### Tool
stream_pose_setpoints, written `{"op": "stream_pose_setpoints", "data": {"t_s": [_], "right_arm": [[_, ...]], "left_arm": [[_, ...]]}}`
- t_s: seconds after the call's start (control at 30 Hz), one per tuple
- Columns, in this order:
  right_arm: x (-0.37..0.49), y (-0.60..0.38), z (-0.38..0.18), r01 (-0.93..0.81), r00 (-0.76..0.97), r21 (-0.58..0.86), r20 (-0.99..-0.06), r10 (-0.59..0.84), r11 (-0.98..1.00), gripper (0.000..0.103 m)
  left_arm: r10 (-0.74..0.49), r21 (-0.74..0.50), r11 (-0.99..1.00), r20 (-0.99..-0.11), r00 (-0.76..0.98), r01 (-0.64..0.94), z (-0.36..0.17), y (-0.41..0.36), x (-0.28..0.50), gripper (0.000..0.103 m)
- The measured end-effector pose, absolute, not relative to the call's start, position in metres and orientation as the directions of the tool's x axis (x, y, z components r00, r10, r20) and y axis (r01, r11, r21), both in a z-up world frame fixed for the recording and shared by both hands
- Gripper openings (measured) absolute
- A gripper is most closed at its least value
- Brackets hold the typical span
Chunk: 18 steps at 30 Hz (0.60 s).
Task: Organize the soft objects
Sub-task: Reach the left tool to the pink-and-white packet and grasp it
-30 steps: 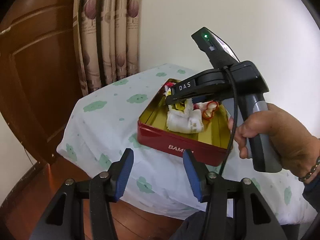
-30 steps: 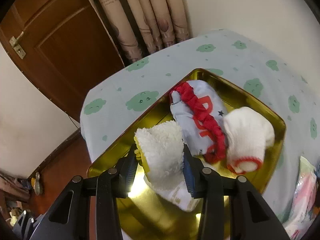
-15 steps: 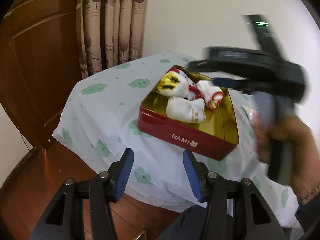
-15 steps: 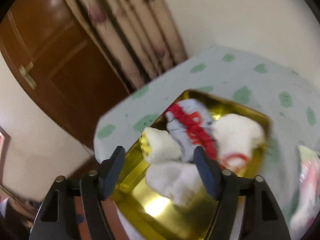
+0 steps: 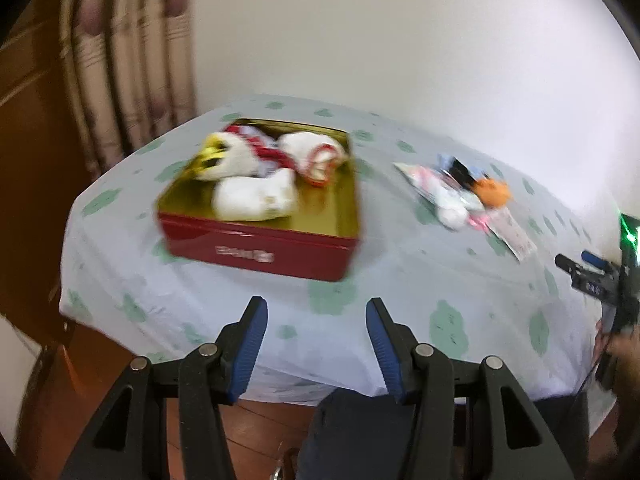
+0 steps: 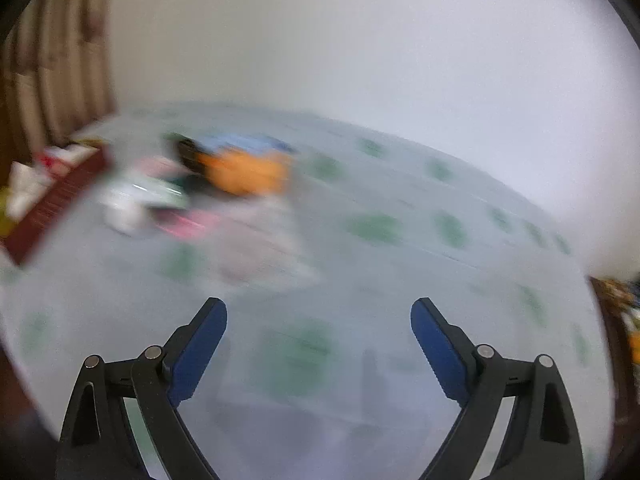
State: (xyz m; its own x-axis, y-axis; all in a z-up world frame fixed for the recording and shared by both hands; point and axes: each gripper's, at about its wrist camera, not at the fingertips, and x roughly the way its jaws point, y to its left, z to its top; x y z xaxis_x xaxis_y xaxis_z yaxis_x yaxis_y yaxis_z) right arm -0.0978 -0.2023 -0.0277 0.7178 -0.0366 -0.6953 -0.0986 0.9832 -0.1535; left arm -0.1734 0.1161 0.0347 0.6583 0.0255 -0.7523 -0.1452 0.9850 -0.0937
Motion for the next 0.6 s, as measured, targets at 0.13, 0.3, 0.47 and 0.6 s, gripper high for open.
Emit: {"op": "stream_pose_setpoints", "data": {"t_s": [0.13,0.3,0.47,0.6], "right_arm": [[-0.092,-0.246,-0.046,-0.013,0.695,-0.172,-0.71,-0.115,0.985,0.092],[-0.091,-0.269,-0.048,0.037,0.689,-0.071,-0.721,-0.077,0.997,0.096],[-0.092,-0.272,-0.049,0.056,0.702,-0.044,-0.709,-0.071,0.997,0.1],[-0.091,-0.275,-0.051,0.054,0.703,-0.009,-0.709,-0.044,0.998,0.101]], "left_arm": [[-0.012,-0.071,0.995,-0.794,0.607,-0.073,0.023,0.086,-0.164,0.053],[-0.059,-0.096,0.995,-0.823,0.565,-0.037,0.02,0.062,-0.14,0.053],[-0.139,-0.143,0.989,-0.833,0.536,0.033,0.022,0.037,-0.105,0.053],[-0.213,-0.178,0.977,-0.84,0.499,0.117,0.021,0.001,-0.079,0.053]]}}
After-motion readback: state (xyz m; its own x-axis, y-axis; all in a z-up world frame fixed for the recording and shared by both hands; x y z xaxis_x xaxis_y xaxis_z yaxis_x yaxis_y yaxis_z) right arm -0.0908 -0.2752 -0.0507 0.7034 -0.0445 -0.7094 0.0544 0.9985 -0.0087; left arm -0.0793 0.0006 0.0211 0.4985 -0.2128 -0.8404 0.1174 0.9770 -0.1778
